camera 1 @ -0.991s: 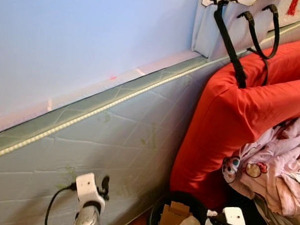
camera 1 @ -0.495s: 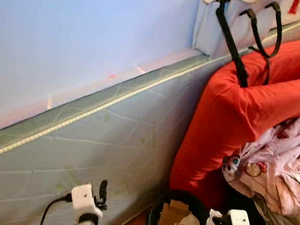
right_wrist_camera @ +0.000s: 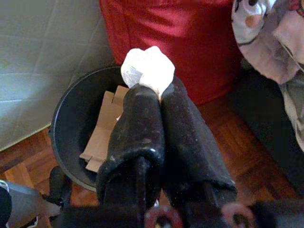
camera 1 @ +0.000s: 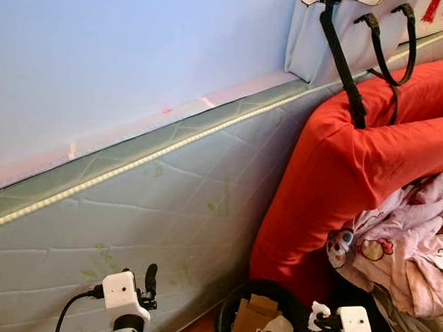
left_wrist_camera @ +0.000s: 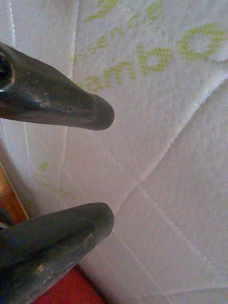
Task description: Clean up the room
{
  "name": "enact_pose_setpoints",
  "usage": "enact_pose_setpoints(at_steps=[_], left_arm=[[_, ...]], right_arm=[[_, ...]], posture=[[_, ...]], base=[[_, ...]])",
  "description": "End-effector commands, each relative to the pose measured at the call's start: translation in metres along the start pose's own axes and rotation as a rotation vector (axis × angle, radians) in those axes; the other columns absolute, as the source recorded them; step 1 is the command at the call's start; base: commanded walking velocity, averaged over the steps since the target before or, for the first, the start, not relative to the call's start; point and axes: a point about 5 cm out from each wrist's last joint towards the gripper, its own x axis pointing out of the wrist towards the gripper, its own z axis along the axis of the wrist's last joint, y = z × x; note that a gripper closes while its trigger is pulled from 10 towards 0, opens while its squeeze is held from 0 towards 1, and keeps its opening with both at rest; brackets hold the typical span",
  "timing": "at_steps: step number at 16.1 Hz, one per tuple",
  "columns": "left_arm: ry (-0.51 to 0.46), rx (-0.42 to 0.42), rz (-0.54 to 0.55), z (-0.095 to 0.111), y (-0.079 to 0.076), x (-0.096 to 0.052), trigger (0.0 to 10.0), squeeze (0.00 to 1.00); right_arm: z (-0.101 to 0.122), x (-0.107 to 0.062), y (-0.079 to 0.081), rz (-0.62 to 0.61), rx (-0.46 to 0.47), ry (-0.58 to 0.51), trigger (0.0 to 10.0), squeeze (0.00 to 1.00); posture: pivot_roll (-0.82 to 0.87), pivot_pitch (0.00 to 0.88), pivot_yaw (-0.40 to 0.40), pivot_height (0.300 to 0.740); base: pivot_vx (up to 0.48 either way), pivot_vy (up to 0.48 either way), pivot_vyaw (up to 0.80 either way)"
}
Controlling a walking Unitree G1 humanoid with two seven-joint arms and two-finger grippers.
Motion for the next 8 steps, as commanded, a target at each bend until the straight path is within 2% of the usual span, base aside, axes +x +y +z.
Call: enact_pose_setpoints(at_steps=[1,5,7,8], left_arm=[[0.017,0.015,0.002,-0.001,0.000,-0.002,10.0,0.00],[0.020,0.015,-0.004,0.002,-0.002,0.000,10.0,0.00],[0.015,0.017,-0.005,0.005,-0.001,0.001,10.0,0.00],[0.015,0.018,-0.005,0.005,-0.001,0.001,10.0,0.00]], right_arm=[[0.000,-0.001,-0.001,-0.013,0.001,-0.006,10.0,0.00],[0.001,0.000,0.000,-0.001,-0.021,-0.009,10.0,0.00],[0.004,0.000,0.000,-0.018,0.035,-0.059,10.0,0.00],[0.058,0.010,0.009,0.023,-0.065,-0.345,10.0,0.00]], posture=[[0.02,0.000,-0.040,0.740],[0.03,0.000,-0.035,0.740],[0.02,0.000,-0.031,0.740],[0.02,0.000,-0.031,0.740]], base=[[0.000,0.000,0.00],[0.000,0.000,0.00],[0.000,0.000,0.00],[0.000,0.000,0.00]])
